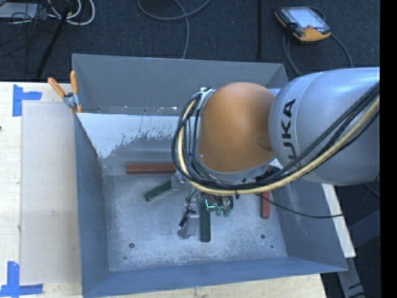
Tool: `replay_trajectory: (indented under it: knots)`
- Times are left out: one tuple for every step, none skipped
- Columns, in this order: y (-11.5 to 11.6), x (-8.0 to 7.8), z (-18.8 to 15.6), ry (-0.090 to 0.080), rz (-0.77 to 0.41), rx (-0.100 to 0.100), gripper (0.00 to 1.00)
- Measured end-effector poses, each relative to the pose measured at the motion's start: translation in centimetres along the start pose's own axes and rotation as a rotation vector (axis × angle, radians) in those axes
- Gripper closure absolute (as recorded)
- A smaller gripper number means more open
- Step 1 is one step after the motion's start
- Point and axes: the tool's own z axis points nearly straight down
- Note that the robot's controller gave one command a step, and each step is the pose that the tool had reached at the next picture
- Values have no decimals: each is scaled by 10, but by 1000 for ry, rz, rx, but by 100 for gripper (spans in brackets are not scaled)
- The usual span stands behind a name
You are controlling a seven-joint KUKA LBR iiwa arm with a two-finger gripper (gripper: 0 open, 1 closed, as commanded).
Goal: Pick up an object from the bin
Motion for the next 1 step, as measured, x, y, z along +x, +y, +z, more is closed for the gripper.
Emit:
replay_trajectory:
  knots:
    - [-1,-2,-4,-8,4,-1,0]
